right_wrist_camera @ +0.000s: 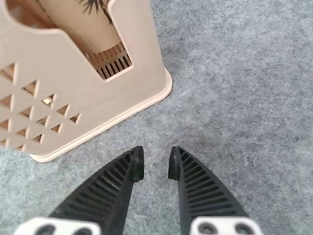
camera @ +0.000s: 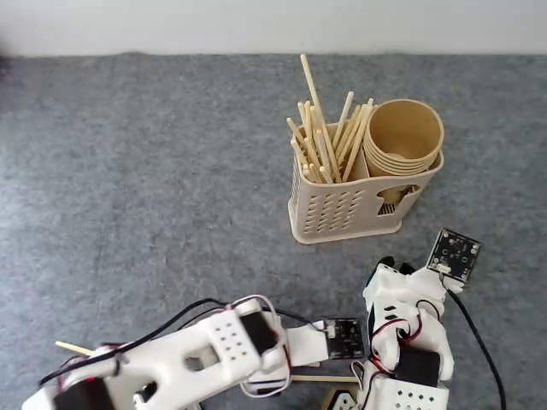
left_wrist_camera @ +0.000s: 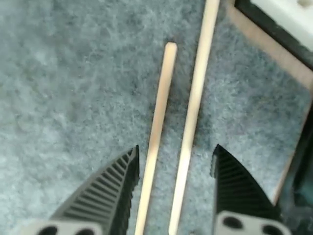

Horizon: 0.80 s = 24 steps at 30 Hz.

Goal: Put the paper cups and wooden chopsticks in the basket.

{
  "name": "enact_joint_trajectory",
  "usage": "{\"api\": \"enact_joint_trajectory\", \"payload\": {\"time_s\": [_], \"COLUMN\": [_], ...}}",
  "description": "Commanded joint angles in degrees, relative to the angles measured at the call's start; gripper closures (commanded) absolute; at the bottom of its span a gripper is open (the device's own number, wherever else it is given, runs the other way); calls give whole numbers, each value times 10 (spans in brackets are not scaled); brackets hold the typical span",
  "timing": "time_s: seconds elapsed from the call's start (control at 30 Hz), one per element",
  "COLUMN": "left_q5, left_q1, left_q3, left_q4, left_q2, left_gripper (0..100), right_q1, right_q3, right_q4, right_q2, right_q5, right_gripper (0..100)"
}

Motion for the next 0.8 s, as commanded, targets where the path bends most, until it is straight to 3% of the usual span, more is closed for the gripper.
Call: {"api": "enact_joint_trajectory", "payload": {"time_s": [0.0, 0.17, 0.43, 0.77], "left_q5": [-4, -3, 38, 38], "left_q1": [3, 3, 3, 3], "left_q3": [-55, -61, -63, -61], "left_q4": [-4, -14, -47, -48], "left_q2": [49, 62, 62, 65], "left_gripper": [776, 784, 955, 986], "right_q1": [-1, -1, -1, -1], "right_q3": [-4, -4, -4, -4], "right_q4": [-10, -10, -10, -9], "right_q2": [-7, -7, -7, -7], "right_q5": [8, 8, 8, 8], "right_gripper": [898, 898, 898, 898]}}
